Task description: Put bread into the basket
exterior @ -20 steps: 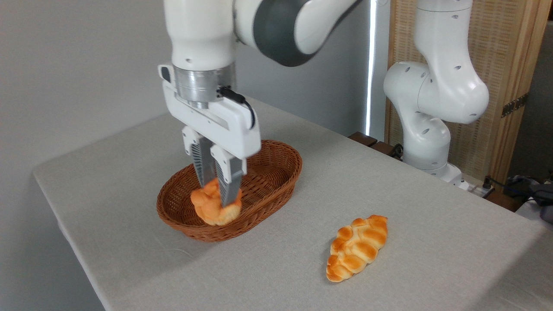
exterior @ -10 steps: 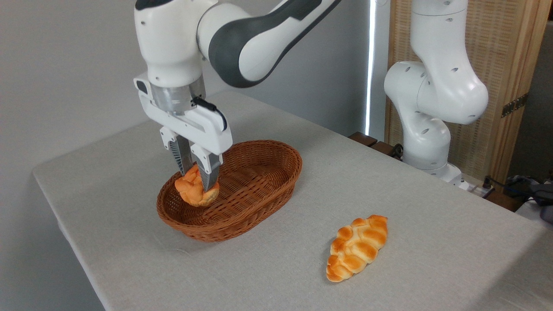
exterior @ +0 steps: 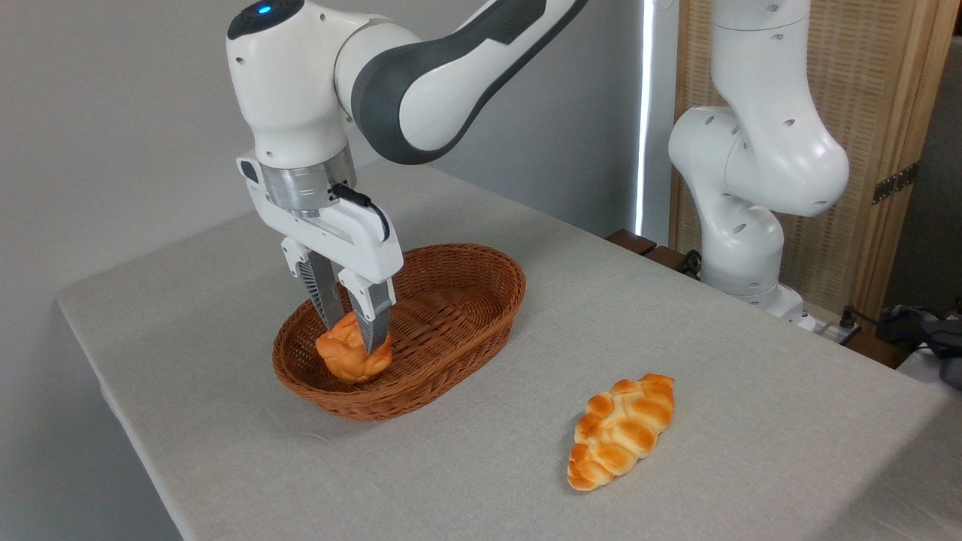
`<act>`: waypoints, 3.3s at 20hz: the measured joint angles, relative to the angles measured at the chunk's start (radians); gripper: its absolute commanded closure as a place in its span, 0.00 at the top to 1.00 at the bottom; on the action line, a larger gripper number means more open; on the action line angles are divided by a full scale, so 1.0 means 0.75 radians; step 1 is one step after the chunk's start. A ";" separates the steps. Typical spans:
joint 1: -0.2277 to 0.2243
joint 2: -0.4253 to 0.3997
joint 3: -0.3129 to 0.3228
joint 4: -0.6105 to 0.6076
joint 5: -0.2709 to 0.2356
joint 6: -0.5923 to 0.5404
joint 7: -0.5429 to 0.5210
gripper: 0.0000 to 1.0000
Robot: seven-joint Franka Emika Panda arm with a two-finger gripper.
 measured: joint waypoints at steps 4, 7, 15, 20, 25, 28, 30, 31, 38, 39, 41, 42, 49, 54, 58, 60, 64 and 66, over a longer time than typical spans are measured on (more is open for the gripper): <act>0.000 0.000 0.000 0.000 0.001 0.000 0.000 1.00; 0.000 0.000 0.000 0.002 0.001 0.000 0.000 1.00; 0.004 -0.001 0.013 0.024 -0.174 0.070 -0.083 1.00; 0.017 -0.045 0.039 0.072 0.033 0.059 -0.069 1.00; 0.021 -0.121 0.057 0.102 0.323 -0.117 -0.006 1.00; 0.024 -0.158 0.127 0.131 0.362 -0.175 0.024 1.00; 0.027 -0.173 0.160 0.139 0.362 -0.181 0.044 1.00; 0.027 -0.174 0.163 0.139 0.361 -0.181 0.044 1.00; 0.019 -0.168 0.228 0.204 0.157 -0.348 0.307 1.00; 0.019 -0.167 0.260 0.233 0.114 -0.386 0.363 1.00; 0.020 -0.161 0.303 0.280 0.067 -0.440 0.431 1.00; 0.020 -0.158 0.308 0.290 0.062 -0.451 0.439 1.00; 0.012 -0.128 0.308 0.318 0.054 -0.460 0.444 1.00; 0.012 -0.127 0.308 0.321 0.054 -0.460 0.444 1.00; -0.004 -0.128 0.308 0.326 0.050 -0.460 0.430 1.00; -0.014 -0.128 0.304 0.326 0.045 -0.460 0.426 1.00; -0.008 -0.128 0.282 0.326 0.005 -0.460 0.425 1.00; 0.007 -0.128 0.258 0.326 0.002 -0.460 0.425 1.00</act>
